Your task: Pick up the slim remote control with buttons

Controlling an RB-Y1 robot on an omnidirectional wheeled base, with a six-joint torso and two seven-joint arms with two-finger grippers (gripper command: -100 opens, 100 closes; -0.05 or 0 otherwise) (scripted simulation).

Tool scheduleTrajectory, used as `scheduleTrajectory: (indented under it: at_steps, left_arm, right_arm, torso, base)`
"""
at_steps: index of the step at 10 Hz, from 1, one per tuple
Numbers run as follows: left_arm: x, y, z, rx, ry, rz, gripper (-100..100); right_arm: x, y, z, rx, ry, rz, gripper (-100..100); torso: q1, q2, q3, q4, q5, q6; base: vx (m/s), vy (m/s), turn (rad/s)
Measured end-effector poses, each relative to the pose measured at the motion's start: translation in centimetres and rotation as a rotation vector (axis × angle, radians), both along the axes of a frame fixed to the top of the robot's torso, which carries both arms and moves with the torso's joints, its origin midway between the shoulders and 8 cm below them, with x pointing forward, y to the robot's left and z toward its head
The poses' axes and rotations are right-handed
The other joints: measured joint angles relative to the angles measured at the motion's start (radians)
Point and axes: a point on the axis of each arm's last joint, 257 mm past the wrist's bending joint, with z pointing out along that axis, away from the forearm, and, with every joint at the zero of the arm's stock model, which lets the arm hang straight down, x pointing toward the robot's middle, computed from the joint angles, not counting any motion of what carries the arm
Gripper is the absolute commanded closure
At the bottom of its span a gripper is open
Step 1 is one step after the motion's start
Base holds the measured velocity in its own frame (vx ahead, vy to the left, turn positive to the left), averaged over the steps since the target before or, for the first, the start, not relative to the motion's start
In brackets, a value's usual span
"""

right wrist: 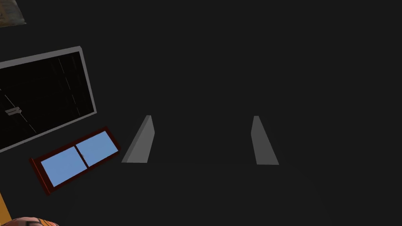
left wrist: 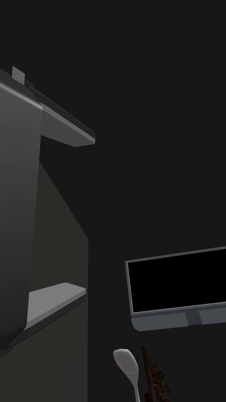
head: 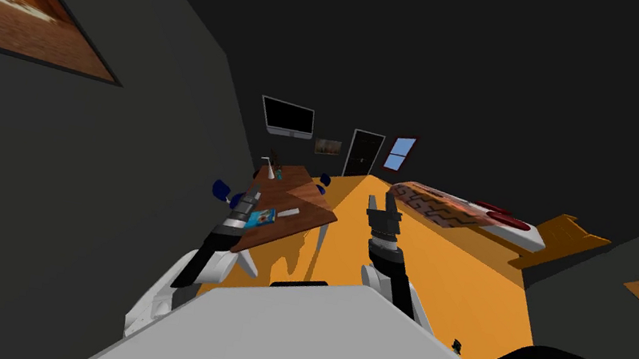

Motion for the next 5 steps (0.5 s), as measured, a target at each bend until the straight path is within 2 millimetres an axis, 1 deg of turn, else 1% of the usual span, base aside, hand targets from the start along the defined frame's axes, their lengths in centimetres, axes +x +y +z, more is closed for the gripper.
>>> scheduleTrajectory:
  at_steps: [1, 4, 5]
  left_arm:
    - [1.0, 0.7, -0.9, 0.004, 0.030, 0.004, -100]
    - [2.9, 2.1, -3.9, 0.010, 0.126, 0.024, -100]
    - [3.7, 3.0, -4.9, 0.013, 0.161, 0.032, -100]
  right_arm:
    - [0.0, 0.0, 0.0, 0.000, 0.000, 0.000, 0]
    - [0.0, 0.0, 0.0, 0.000, 0.000, 0.000, 0]
    - [0.0, 0.0, 0.0, 0.000, 0.000, 0.000, 0]
  torso:
    - [0.000, 0.000, 0.000, 0.000, 0.000, 0.001]
    - [0.000, -0.001, 0.000, 0.000, 0.000, 0.000]
    - [0.000, -0.001, 0.000, 0.000, 0.000, 0.000]
  base:
    - [-0.046, 0.010, -0.065]
    - [-0.042, 0.007, -0.103]
    - [-0.038, 0.011, -0.083]
